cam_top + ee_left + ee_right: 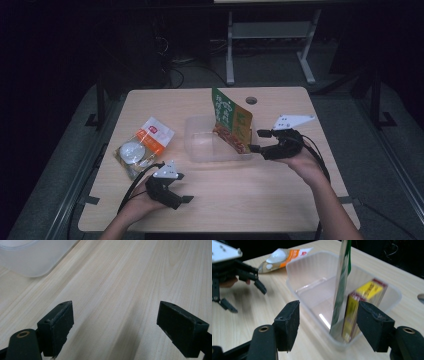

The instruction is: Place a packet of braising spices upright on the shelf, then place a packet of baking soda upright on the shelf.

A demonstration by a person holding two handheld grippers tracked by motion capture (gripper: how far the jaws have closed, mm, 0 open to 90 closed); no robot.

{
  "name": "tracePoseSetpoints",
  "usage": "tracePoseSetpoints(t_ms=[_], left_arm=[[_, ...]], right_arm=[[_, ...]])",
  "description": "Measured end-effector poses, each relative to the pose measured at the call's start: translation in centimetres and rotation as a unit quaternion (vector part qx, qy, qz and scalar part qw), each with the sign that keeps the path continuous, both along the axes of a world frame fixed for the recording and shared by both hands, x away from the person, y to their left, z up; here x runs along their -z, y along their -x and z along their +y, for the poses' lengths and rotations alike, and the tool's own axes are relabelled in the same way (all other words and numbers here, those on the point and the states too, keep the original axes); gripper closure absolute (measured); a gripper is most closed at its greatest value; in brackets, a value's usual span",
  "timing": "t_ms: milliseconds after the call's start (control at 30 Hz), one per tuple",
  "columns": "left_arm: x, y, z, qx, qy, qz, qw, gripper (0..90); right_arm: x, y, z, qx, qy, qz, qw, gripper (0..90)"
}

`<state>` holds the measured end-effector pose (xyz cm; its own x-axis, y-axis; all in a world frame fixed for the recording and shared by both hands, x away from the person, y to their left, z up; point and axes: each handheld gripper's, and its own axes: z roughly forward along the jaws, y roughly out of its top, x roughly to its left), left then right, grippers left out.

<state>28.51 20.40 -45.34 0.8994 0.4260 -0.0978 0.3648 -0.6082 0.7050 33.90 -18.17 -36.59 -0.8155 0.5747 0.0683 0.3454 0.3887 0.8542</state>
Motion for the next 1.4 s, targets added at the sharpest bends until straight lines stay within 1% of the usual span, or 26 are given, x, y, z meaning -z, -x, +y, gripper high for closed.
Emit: tracePoseSetpoints(t_ms=[133, 200, 233, 300, 400, 467, 533, 600, 667, 800, 833, 867, 933, 1000, 1100, 1133, 1167, 1200, 1233, 1267, 1333, 1367, 1400], left_arm=[[0.0, 0.1, 0.0, 0.0, 0.002, 0.0, 1.0, 13.5], [0.0, 0.0, 0.1, 0.002, 0.002, 0.001, 1.0, 13.5], [-0.1, 0.0, 0.1, 0.005, 0.0, -0.001, 1.0, 13.5], [-0.1, 0.1, 0.1, 0.001, 0.006, 0.002, 1.0, 13.6], [0.0, 0.2, 0.2, 0.0, 0.008, 0.003, 1.0, 13.7], [0.0, 0.1, 0.2, 0.001, 0.006, 0.004, 1.0, 13.7], [-0.1, 0.0, 0.3, 0.005, 0.0, 0.0, 1.0, 13.7], [-0.1, 0.1, 0.4, 0.003, 0.001, 0.003, 1.0, 13.7], [-0.1, 0.1, 0.5, 0.001, 0.001, 0.004, 1.0, 13.7], [-0.2, 0.0, 0.7, -0.002, 0.001, 0.003, 1.0, 13.7], [-0.3, -0.1, 0.8, -0.003, -0.001, 0.001, 1.0, 13.8], [-0.4, -0.1, 0.9, -0.006, 0.0, 0.001, 1.0, 13.7], [-0.7, -0.2, 1.2, -0.01, 0.0, 0.001, 0.9999, 13.8], [-1.4, -0.5, 1.7, -0.015, -0.006, -0.009, 0.9998, 13.7], [-2.4, -1.2, 2.9, -0.034, 0.004, -0.015, 0.9993, 13.9], [-2.7, -1.4, 3.3, -0.044, 0.009, -0.017, 0.9988, 14.1], [-2.9, -1.7, 3.8, -0.051, 0.008, -0.017, 0.9985, 14.1], [-3.1, -2.0, 4.3, -0.061, 0.011, -0.016, 0.998, 14.0], [-3.3, -2.4, 4.8, -0.067, 0.007, -0.018, 0.9976, 14.1], [-3.5, -2.8, 5.3, -0.079, 0.009, -0.016, 0.9967, 14.0], [-3.9, -3.7, 6.4, -0.096, 0.005, -0.02, 0.9952, 14.0], [-4.0, -4.1, 6.9, -0.11, 0.006, -0.021, 0.9937, 13.9], [-4.1, -4.6, 7.4, -0.12, -0.001, -0.023, 0.9925, 13.8]], right_arm=[[0.8, 1.5, -0.6, 0.002, 0.003, 0.008, 1.0, 34.5], [1.3, 2.2, -0.8, 0.001, 0.002, 0.014, 0.9999, 34.2], [1.6, 2.5, -0.9, 0.001, 0.002, 0.017, 0.9998, 34.0], [2.2, 3.1, -1.0, 0.002, 0.007, 0.02, 0.9998, 32.8], [3.1, 3.8, -1.0, 0.003, 0.011, 0.028, 0.9996, 32.0], [3.9, 4.4, -0.9, 0.003, 0.019, 0.033, 0.9992, 32.0], [4.5, 4.9, -0.8, 0.001, 0.021, 0.039, 0.999, 31.7], [5.0, 5.6, -0.7, 0.0, 0.029, 0.042, 0.9987, 31.2], [5.6, 6.2, -0.6, -0.003, 0.03, 0.048, 0.9984, 30.9], [6.6, 7.6, -0.5, -0.007, 0.049, 0.057, 0.9972, 30.4], [6.8, 7.9, -0.5, -0.007, 0.055, 0.053, 0.997, 30.4], [7.0, 8.3, -0.5, -0.004, 0.061, 0.054, 0.9967, 30.4], [7.2, 8.6, -0.7, -0.007, 0.06, 0.059, 0.9964, 30.3], [7.3, 8.7, -0.8, -0.009, 0.062, 0.061, 0.9961, 30.0], [7.3, 8.5, -0.8, -0.007, 0.057, 0.064, 0.9963, 29.9], [7.3, 8.5, -0.7, -0.007, 0.057, 0.064, 0.9963, 29.9], [7.3, 8.4, -0.7, -0.009, 0.058, 0.065, 0.9962, 29.9], [7.4, 8.4, -0.7, -0.01, 0.058, 0.065, 0.9961, 29.8], [7.4, 8.4, -0.7, -0.01, 0.058, 0.067, 0.9961, 29.8], [7.5, 8.3, -0.7, -0.012, 0.058, 0.064, 0.9962, 29.7], [7.5, 8.3, -0.6, -0.014, 0.058, 0.065, 0.9961, 29.4], [7.6, 8.2, -0.5, -0.014, 0.058, 0.065, 0.9961, 29.3], [7.6, 8.2, -0.4, -0.011, 0.062, 0.067, 0.9958, 28.6]])
